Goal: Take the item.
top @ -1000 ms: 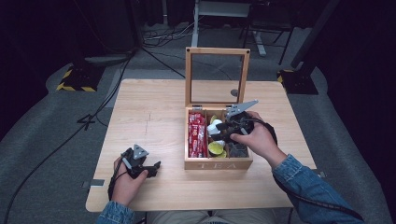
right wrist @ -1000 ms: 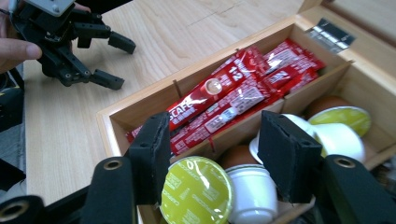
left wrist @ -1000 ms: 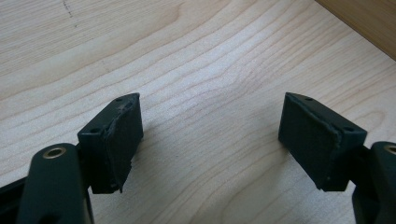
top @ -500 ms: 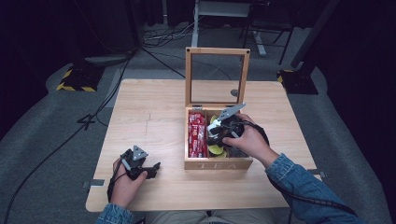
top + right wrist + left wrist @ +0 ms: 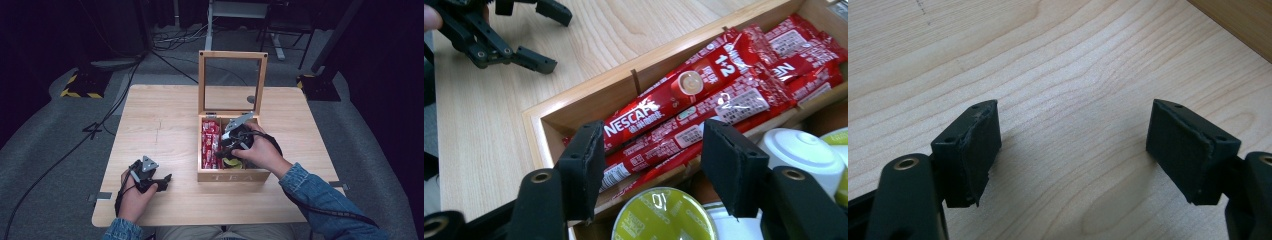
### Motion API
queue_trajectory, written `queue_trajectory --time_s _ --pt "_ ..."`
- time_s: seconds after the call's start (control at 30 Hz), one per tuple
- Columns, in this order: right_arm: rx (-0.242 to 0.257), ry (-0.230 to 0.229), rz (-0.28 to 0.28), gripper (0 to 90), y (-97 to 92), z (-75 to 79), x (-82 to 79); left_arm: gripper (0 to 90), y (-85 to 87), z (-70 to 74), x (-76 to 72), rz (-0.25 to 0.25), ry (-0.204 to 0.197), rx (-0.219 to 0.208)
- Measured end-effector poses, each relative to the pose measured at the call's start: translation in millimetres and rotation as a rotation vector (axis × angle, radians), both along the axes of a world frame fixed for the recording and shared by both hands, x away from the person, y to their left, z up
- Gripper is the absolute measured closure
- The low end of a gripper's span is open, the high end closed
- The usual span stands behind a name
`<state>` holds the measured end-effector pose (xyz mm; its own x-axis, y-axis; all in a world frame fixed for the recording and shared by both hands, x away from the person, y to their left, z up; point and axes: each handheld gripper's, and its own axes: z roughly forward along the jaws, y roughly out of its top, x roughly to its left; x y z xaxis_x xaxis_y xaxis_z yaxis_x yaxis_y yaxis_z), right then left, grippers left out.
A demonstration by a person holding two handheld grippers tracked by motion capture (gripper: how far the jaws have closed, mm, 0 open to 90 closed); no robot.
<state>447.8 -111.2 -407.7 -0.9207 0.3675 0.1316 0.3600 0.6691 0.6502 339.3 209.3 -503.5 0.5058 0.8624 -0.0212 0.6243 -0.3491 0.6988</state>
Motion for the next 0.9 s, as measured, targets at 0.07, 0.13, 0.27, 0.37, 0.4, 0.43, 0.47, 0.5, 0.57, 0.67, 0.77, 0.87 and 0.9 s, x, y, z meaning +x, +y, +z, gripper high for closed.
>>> queue_trajectory --time_s 0.07,0.13,0.27,0.37,0.4,0.43,0.47,0.5,0.57,0.67,0.77,0.87,0.9 --pt "-0.007 -0.003 0.003 43.4 1.9 0.0 -0.7 22.2 0.0 0.0 0.0 0.000 -0.001 0.000" --pt "-0.028 -0.008 0.014 43.5 7.6 -0.5 -0.7 22.2 0.0 0.0 0.0 0.000 0.000 0.000" --pt "-0.043 -0.007 0.025 43.2 16.2 -2.8 0.1 22.2 0.0 0.1 0.0 0.000 0.000 0.001" --pt "-0.049 0.002 0.027 42.3 20.0 -5.6 0.8 22.2 0.0 0.1 0.0 0.000 0.000 0.001" --pt "-0.054 0.013 0.019 41.3 23.5 -9.0 1.2 22.2 0.0 0.1 0.0 0.000 0.000 0.001" --pt "-0.060 0.014 0.017 41.0 24.5 -10.3 1.5 22.2 0.0 0.1 0.0 0.000 0.001 0.001" --pt "-0.071 0.012 0.018 40.8 26.0 -12.0 2.1 22.1 0.1 0.1 0.0 -0.001 0.001 0.001" --pt "-0.071 0.012 0.018 40.8 26.0 -12.0 2.1 22.2 0.1 0.1 0.0 -0.001 0.001 0.001" --pt "-0.086 0.016 0.010 39.5 29.0 -14.4 2.7 22.1 0.1 0.1 0.0 0.000 0.001 0.001" --pt "-0.099 0.039 -0.006 38.5 32.0 -16.0 2.6 22.1 0.1 0.1 0.0 -0.001 0.001 0.000" --pt "-0.100 0.052 -0.015 37.3 33.6 -16.7 2.7 22.1 0.1 0.1 0.0 -0.001 0.001 0.001" --pt "-0.108 0.062 -0.015 35.1 36.2 -17.4 2.9 22.1 0.0 0.1 0.0 0.000 0.001 0.001" --pt "-0.108 0.062 -0.015 35.1 36.2 -17.4 2.9 22.1 0.0 0.1 0.0 0.000 0.001 0.001"
